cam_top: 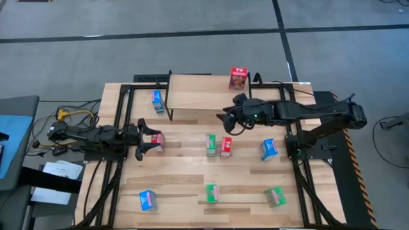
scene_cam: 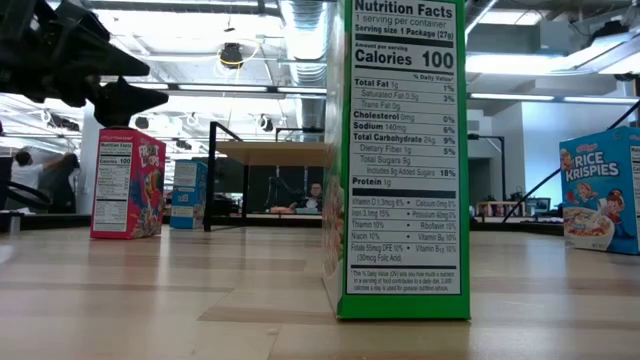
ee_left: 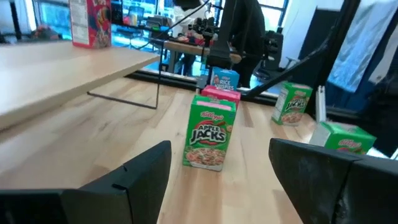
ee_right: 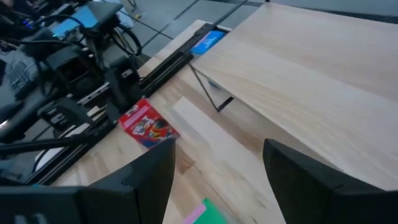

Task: Stack cereal on shelf
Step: Put the top blue cereal box on the shelf

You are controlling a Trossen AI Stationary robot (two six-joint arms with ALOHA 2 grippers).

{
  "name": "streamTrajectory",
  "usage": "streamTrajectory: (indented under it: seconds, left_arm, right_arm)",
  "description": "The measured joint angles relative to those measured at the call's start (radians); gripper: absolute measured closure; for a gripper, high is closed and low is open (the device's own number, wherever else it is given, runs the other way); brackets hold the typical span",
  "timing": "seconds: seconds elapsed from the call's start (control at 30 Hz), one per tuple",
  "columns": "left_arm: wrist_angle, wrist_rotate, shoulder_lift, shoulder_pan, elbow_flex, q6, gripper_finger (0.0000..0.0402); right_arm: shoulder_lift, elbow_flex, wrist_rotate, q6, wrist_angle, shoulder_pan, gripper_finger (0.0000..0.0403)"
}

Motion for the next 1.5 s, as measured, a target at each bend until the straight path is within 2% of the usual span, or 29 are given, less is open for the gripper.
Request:
streamTrajectory:
  seconds: [0.13,0.23,0.33,0.43,0.7,0.8,1.13,1.5]
  left_arm:
    - [0.006,0.018,0.000,0.000,0.000,-0.091,0.0139]
    - [0.054,-0.012,0.000,0.000,0.000,-0.152,0.0139]
    - [0.075,-0.076,-0.001,0.000,0.015,-0.213,0.0138]
    - [0.129,-0.185,0.000,0.000,0.041,-0.238,0.0139]
    - [0.210,-0.491,0.000,0.000,0.110,-0.074,0.0139]
    - [0.205,-0.572,0.000,0.000,0.134,-0.022,0.0139]
    - [0.207,-0.620,0.041,0.027,0.236,0.101,0.0139]
    - [0.194,-0.764,0.275,0.128,0.407,0.193,0.0139]
  right_arm:
    - [-0.004,0.000,0.000,-0.001,0.000,0.007,0.0137]
    - [-0.004,0.000,0.000,0.000,-0.002,0.007,0.0137]
    - [-0.004,0.000,0.001,0.000,-0.002,0.015,0.0137]
    - [-0.004,0.000,0.001,-0.001,-0.003,0.025,0.0137]
    - [-0.004,0.000,0.002,-0.024,-0.007,0.033,0.0137]
    - [-0.003,0.000,0.002,-0.026,-0.010,0.033,0.0137]
    - [-0.003,0.000,0.002,-0.027,-0.010,0.029,0.0137]
    - [-0.003,0.000,0.002,-0.027,-0.010,0.029,0.0137]
